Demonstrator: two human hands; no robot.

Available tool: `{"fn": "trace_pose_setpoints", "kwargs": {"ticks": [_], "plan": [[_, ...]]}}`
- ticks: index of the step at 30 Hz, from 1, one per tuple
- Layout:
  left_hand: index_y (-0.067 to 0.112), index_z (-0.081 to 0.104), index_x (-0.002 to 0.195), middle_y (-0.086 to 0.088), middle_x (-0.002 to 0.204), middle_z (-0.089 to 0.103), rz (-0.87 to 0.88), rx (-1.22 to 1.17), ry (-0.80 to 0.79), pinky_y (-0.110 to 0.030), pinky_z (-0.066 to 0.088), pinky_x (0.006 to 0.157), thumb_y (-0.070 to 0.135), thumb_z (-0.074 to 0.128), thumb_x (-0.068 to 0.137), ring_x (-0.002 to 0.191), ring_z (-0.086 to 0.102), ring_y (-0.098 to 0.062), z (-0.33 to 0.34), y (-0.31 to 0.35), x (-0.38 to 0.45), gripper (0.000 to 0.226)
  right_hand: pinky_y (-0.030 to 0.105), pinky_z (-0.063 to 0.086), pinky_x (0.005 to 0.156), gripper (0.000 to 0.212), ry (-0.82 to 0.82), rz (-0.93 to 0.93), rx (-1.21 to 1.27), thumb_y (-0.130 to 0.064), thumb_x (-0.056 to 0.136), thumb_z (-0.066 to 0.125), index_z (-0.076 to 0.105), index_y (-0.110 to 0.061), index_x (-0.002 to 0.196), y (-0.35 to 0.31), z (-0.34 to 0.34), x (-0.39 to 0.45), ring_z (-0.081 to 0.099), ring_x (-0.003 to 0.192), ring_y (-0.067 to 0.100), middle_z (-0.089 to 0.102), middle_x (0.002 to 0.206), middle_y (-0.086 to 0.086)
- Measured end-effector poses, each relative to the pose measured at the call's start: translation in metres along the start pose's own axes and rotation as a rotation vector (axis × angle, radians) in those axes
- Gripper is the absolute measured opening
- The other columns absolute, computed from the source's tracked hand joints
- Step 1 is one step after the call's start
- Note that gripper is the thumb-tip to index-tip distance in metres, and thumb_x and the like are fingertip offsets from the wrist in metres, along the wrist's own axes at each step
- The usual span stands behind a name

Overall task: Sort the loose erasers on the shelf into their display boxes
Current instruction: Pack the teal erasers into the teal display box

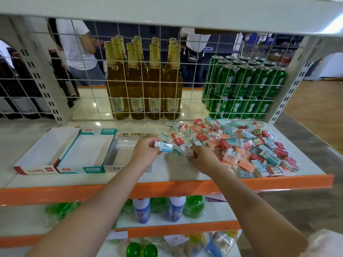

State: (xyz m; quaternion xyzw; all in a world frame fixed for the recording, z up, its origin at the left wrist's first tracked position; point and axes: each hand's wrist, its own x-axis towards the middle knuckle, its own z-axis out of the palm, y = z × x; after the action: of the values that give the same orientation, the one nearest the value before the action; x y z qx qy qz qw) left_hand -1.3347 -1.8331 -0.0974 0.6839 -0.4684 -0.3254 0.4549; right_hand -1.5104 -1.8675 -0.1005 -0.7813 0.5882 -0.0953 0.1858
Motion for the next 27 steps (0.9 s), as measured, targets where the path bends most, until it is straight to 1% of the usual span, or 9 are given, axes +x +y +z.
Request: {"fn": "trace_pose_setpoints", "kwargs": {"ticks": [3,5,9,11,13,16,18,23,27], "plan": [[0.006,0.060,0.118,-0.014,0.114,0.064,0.001,0.002,0.000,-0.022,0.052,0.070,-0.007,0.051,0.088,0.089,0.065,-0.020,0.002,0.000,0.000,0.034,0.029,0.039,0.067,0.033,-0.035,-0.059,-0.108,-0.005,0.094,0.038,0.042,-0.008,0.127,-0.003,-0.002,-0.001,0.059,0.095,0.030,0.061,0.109,0.015],[0.006,0.061,0.117,-0.013,0.112,0.064,0.010,0.011,0.007,-0.023,0.051,0.074,-0.006,0.051,0.089,0.093,0.063,-0.019,0.003,0.000,-0.001,0.032,0.032,0.043,0.068,0.036,-0.021,-0.048,-0.071,-0.004,0.094,0.040,0.037,-0.008,0.129,-0.003,-0.006,0.001,0.059,0.092,0.030,0.060,0.110,0.016],[0.007,0.063,0.111,-0.007,0.105,0.065,0.018,0.014,0.032,-0.021,0.050,0.072,-0.001,0.054,0.090,0.090,0.057,-0.013,0.005,0.001,0.001,0.025,0.029,0.049,0.079,0.024,0.074,-0.030,0.121,-0.008,0.089,0.056,0.052,-0.008,0.113,0.004,-0.017,0.006,0.058,0.092,0.021,0.063,0.109,0.010],[0.007,0.063,0.111,-0.005,0.102,0.063,0.013,0.009,0.035,-0.013,0.047,0.064,0.000,0.053,0.091,0.089,0.056,-0.012,0.005,0.002,0.002,0.024,0.023,0.049,0.077,0.020,0.107,-0.037,0.212,-0.003,0.088,0.057,0.060,-0.007,0.107,0.008,-0.021,0.008,0.056,0.090,0.015,0.065,0.109,0.008],[0.005,0.063,0.113,-0.008,0.105,0.064,0.007,-0.004,0.034,-0.009,0.046,0.061,-0.002,0.051,0.091,0.091,0.057,-0.013,0.006,0.001,0.003,0.026,0.020,0.048,0.074,0.022,0.128,-0.040,0.292,0.001,0.087,0.055,0.064,-0.005,0.106,0.012,-0.023,0.009,0.058,0.091,0.016,0.066,0.108,0.008],[0.001,0.062,0.113,-0.016,0.112,0.064,-0.009,-0.039,0.027,-0.020,0.051,0.073,-0.006,0.049,0.090,0.098,0.060,-0.020,0.007,0.002,0.004,0.027,0.027,0.050,0.083,0.025,0.138,-0.049,0.418,0.007,0.087,0.053,0.066,-0.002,0.106,0.014,-0.025,0.009,0.062,0.092,0.020,0.068,0.106,0.012],[-0.001,0.061,0.113,-0.019,0.116,0.062,-0.026,-0.078,0.016,-0.027,0.053,0.079,-0.009,0.048,0.090,0.104,0.061,-0.026,0.008,0.002,0.004,0.028,0.025,0.049,0.079,0.025,0.137,-0.052,0.473,0.009,0.086,0.051,0.066,0.000,0.105,0.013,-0.027,0.008,0.061,0.086,0.017,0.068,0.105,0.014],[0.005,0.059,0.109,-0.012,0.109,0.061,-0.022,-0.094,0.031,-0.015,0.053,0.065,-0.007,0.048,0.091,0.099,0.060,-0.020,0.007,0.002,0.005,0.025,0.023,0.048,0.075,0.025,0.153,-0.046,0.505,0.010,0.086,0.050,0.066,0.001,0.103,0.011,-0.024,0.005,0.059,0.084,0.016,0.068,0.104,0.016],[0.011,0.060,0.107,-0.001,0.098,0.059,-0.009,-0.067,0.090,-0.021,0.052,0.076,-0.002,0.050,0.092,0.096,0.057,-0.014,-0.002,0.001,0.004,0.022,0.011,0.043,0.059,0.024,0.179,-0.050,0.514,0.006,0.088,0.049,0.065,-0.001,0.105,0.001,-0.022,0.005,0.057,0.076,0.010,0.066,0.099,0.008]]}}
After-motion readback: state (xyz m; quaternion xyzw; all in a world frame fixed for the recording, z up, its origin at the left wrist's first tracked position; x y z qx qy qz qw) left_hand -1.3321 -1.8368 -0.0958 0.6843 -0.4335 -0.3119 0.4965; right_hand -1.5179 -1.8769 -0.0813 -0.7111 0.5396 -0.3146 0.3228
